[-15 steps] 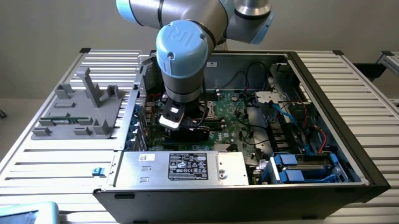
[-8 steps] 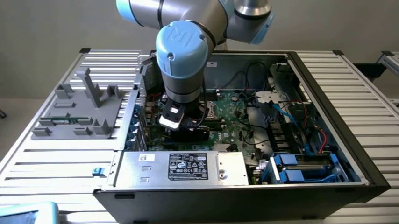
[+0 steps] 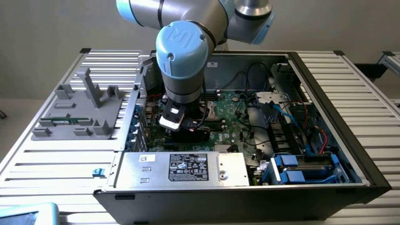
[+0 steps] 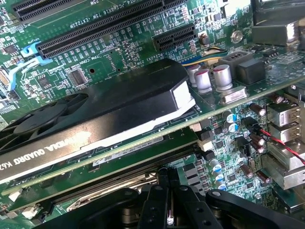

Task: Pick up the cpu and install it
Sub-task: 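Install the second cpu locking lever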

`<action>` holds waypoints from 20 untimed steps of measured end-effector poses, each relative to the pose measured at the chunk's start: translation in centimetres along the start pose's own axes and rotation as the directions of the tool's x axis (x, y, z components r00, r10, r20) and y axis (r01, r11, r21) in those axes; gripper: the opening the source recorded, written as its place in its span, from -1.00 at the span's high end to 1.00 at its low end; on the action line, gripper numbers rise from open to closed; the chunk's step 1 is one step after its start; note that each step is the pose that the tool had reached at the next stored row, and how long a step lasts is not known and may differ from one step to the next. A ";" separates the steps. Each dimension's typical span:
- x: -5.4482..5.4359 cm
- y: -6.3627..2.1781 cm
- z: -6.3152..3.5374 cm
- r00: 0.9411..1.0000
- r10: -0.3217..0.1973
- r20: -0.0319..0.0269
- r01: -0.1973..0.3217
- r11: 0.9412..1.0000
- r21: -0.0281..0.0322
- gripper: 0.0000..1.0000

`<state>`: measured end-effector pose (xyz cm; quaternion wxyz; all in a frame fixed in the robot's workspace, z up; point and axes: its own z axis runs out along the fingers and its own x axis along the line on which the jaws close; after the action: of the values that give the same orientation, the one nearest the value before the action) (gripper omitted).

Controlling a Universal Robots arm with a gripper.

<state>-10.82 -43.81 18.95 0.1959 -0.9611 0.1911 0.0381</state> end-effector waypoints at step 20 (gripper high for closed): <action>-0.2 0.04 0.11 1.000 -0.002 -0.004 0.002 1.000 0.002 0.77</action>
<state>-11.00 -43.74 18.85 0.1964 -0.9612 0.1905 0.0357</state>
